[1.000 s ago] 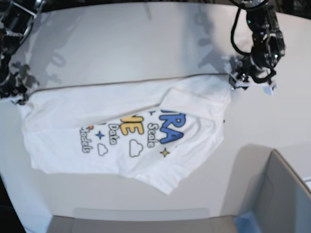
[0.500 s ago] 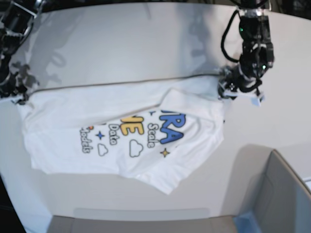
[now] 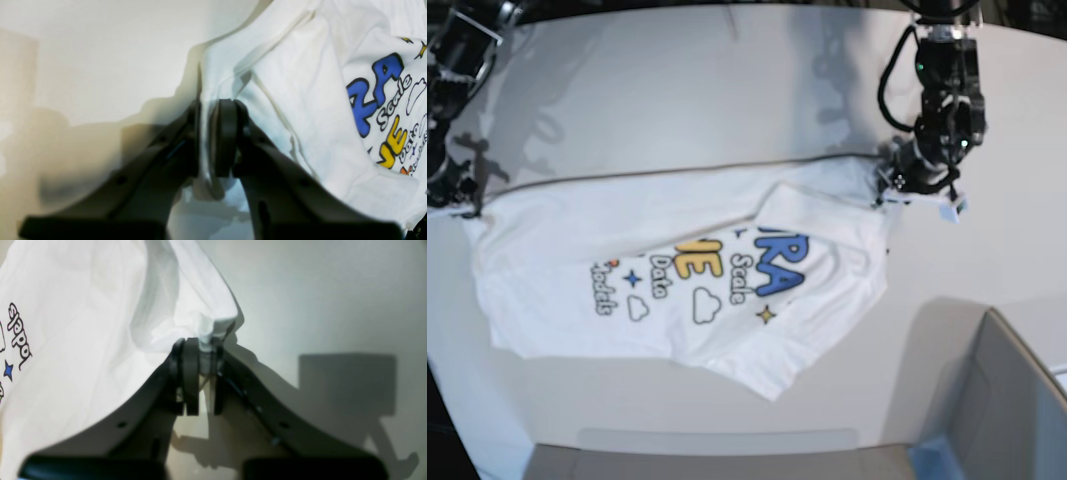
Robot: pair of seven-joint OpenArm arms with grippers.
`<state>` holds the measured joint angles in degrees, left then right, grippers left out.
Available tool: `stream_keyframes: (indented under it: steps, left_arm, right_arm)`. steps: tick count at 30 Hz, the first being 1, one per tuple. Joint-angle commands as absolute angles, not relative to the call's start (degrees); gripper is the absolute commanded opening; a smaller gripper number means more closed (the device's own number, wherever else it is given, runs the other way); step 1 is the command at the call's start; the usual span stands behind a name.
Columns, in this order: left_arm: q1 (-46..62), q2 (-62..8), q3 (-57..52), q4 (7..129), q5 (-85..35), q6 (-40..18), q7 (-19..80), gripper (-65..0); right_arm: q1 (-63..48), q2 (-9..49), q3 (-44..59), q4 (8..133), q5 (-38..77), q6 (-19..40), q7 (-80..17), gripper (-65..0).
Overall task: Layout the t-shirt on the table in an organized manner, then fold the t-shirt properly
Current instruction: 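Drag the folded shirt along the table with both grippers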
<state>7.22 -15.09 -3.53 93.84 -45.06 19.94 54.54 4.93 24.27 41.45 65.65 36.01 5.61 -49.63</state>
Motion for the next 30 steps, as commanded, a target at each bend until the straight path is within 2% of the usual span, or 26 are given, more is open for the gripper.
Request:
stream_keyframes:
  steps: [1,12,19,30]
  left_arm:
    - [7.6,-15.3,-3.5,93.8,-45.2,20.7,56.9,-58.6]
    - [9.6,-15.3,-3.5,96.0,-45.5,20.7,57.1,-64.8]
    - [12.9,-15.3,-3.5,100.2,-45.5,20.6,57.2,-65.0]
    - [18.7,-15.3,-3.5,102.9,-45.5,20.6,57.2,-65.0]
  right_arm:
    - [5.8,25.7,41.7,65.6,36.5,5.8,-47.6,-64.8]
    - [3.6,26.8,42.2,65.9,36.6,5.7,-46.6,-65.0]
    - [-2.2,26.9,42.5,72.2,36.9,5.7,-46.6,-65.0]
    - [-7.5,26.8,51.0,73.5,36.9,6.0,-51.1,-65.0]
